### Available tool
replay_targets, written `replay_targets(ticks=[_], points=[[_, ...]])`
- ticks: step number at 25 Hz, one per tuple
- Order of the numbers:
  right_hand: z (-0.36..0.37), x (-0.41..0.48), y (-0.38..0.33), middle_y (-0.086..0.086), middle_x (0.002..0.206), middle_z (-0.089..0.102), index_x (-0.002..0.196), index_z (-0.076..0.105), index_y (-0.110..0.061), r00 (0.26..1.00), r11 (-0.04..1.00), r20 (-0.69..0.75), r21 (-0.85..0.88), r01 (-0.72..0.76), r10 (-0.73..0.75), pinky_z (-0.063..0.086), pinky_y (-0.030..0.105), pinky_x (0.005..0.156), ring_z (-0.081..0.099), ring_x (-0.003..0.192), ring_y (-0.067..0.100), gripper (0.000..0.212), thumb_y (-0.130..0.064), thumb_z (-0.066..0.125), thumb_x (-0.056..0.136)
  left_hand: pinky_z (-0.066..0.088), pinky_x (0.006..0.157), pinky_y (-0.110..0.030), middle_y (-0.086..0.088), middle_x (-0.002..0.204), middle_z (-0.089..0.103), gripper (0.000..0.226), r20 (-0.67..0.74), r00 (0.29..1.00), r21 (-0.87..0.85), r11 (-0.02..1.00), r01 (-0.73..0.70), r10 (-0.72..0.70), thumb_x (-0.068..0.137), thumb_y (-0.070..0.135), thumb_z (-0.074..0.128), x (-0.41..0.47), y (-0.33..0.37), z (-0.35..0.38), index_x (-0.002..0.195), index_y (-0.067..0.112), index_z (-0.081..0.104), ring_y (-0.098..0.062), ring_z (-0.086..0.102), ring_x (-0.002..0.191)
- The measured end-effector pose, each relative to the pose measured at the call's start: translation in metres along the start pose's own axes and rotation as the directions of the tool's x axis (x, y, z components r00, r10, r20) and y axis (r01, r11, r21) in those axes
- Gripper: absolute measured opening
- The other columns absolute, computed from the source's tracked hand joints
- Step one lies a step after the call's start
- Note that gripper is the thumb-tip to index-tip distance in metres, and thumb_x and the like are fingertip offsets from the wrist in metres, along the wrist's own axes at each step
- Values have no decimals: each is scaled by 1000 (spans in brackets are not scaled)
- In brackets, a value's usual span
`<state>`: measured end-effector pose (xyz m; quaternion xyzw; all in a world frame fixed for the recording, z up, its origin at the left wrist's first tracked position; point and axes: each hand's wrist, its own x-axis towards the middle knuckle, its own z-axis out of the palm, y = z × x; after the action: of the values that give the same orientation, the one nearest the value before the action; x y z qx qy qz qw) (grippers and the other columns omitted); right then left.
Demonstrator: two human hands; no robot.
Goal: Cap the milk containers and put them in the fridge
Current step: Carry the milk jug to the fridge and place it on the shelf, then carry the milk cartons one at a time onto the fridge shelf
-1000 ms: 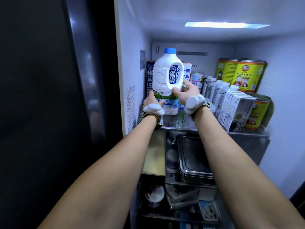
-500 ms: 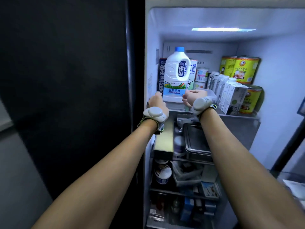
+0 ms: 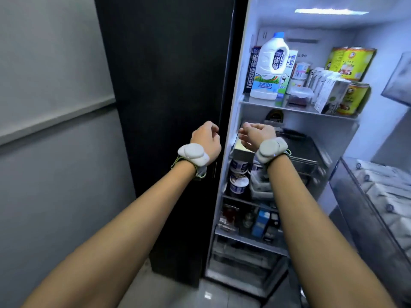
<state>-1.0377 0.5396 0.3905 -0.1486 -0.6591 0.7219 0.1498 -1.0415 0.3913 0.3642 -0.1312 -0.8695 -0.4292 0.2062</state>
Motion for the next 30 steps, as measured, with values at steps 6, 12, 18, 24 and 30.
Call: replay_targets(ticks=[6, 12, 18, 24, 30], points=[[30, -97, 42, 7, 88, 66, 77, 61, -16, 983, 994, 169, -91, -53, 68, 49, 22, 57, 59, 63, 12, 26, -17, 56, 102, 56, 83, -34, 0, 96, 70, 18, -93, 981, 3, 985, 170, -169, 92, 16, 54, -106, -35, -59, 107, 13, 63, -17, 68, 85], [47, -179, 81, 6, 96, 72, 86, 66, -16, 909, 982, 390, -171, -83, 144, 54, 22, 62, 69, 85, 19, 17, -20, 59, 101, 56, 83, -36, 2, 87, 67, 15, -251, 914, 82, 934, 348, -319, 92, 15, 55, -212, -61, -113, 106, 13, 62, -21, 68, 80], [57, -275, 129, 4, 82, 69, 76, 64, -16, 750, 949, 601, -295, -112, 276, 51, 21, 58, 63, 66, 14, 25, -17, 59, 100, 56, 87, -43, -5, 89, 67, 16, -379, 761, 26, 815, 578, -527, 93, 13, 55, -344, -64, -150, 108, 8, 61, -29, 70, 86], [76, -397, 172, 13, 93, 70, 81, 65, -11, 549, 911, 750, -408, -53, 368, 52, 25, 61, 65, 75, 24, 17, -14, 62, 97, 56, 84, -38, -11, 99, 70, 20, -513, 557, -19, 657, 754, -653, 93, 14, 54, -483, -59, -199, 111, 7, 60, -28, 69, 88], [104, -526, 220, 18, 91, 72, 103, 68, -4, 344, 883, 840, -466, 61, 420, 55, 31, 71, 67, 76, 23, 16, -9, 73, 89, 52, 81, -29, -8, 100, 71, 20, -631, 362, -46, 499, 865, -686, 93, 16, 57, -629, -62, -266, 111, 9, 62, -22, 65, 84]])
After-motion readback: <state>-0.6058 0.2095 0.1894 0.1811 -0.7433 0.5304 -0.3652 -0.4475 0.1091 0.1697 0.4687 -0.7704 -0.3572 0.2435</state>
